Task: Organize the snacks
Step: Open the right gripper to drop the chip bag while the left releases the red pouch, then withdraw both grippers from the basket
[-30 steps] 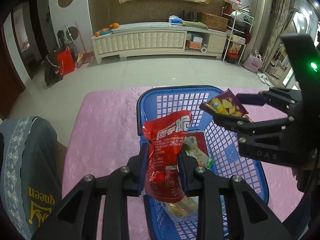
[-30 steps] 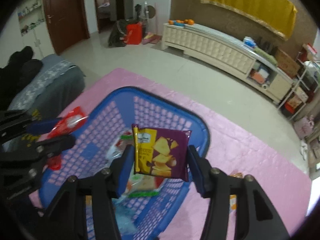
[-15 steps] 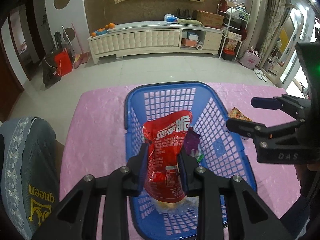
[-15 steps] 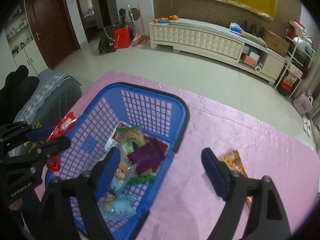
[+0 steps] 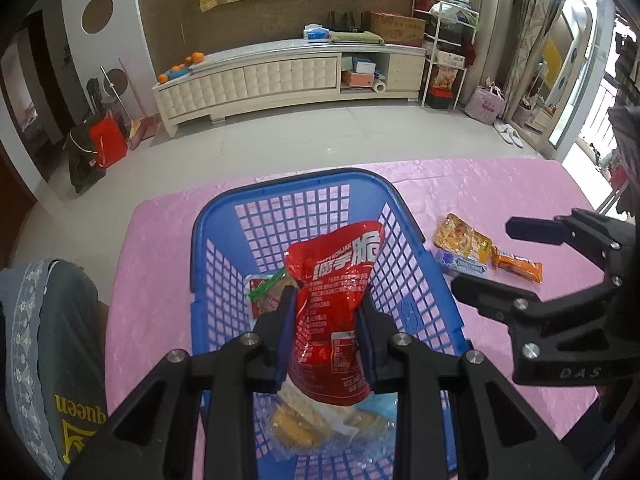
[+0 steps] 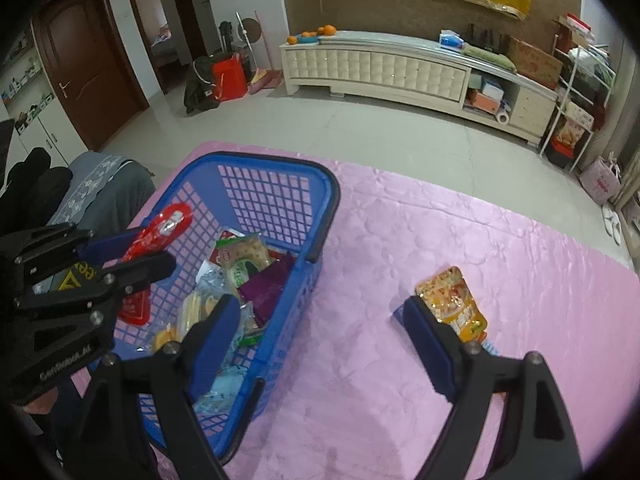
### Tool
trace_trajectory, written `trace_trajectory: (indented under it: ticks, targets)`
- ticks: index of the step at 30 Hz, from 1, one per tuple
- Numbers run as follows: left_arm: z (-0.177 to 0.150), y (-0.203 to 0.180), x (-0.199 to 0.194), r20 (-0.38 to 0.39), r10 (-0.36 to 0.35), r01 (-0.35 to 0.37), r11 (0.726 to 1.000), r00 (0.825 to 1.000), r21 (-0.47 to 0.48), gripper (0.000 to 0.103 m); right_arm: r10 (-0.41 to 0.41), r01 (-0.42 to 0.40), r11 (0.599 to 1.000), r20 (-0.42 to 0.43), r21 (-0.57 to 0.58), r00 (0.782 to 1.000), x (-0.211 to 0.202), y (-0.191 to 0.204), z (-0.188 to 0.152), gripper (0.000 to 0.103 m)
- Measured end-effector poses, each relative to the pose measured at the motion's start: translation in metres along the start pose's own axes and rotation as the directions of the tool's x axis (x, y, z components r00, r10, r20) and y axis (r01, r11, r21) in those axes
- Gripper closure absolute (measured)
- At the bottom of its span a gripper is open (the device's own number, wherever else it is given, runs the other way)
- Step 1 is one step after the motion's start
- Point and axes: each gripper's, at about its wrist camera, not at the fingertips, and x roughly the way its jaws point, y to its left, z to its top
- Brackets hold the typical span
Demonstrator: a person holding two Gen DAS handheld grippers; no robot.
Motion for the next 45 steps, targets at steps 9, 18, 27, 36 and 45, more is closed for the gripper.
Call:
trace_trajectory:
  ticks: [9, 18, 27, 36, 45]
  targets:
    - [0.010, 0.000, 0.032, -0.028, 0.040, -0.040, 0.999, 0.999, -0.016, 0.057, 0.017, -0.018, 0.998, 0.015, 0.053, 1.000, 0.011, -0.018, -0.001, 0.016]
    - [0.001, -0.014, 0.017, -0.005, 0.025, -0.025, 1.000, 1.000, -0.002, 0.030, 0.047, -0.047, 0.995, 0.000, 0.088, 0.999, 0.006, -0.031, -0.013, 0.016]
    - [-0.005, -0.048, -0.038, 0.062, 0.001, -0.003, 1.000, 0.998, 0.029, 0.025, 0.036, -0.043, 0.994, 0.075, 0.096, 0.997, -0.059, -0.046, -0.028, 0.016]
    - [0.000, -0.102, -0.066, 0.088, -0.049, 0.043, 0.997, 0.995, 0.070, 0.025, -0.023, 0.006, 0.993, 0.134, 0.121, 0.991, -0.113, -0.079, -0.047, 0.016]
    - [0.017, -0.152, -0.046, 0.034, -0.111, 0.109, 0.993, 0.993, 0.051, 0.025, -0.062, 0.036, 0.984, 0.142, 0.177, 0.988, -0.123, -0.133, -0.062, 0.016]
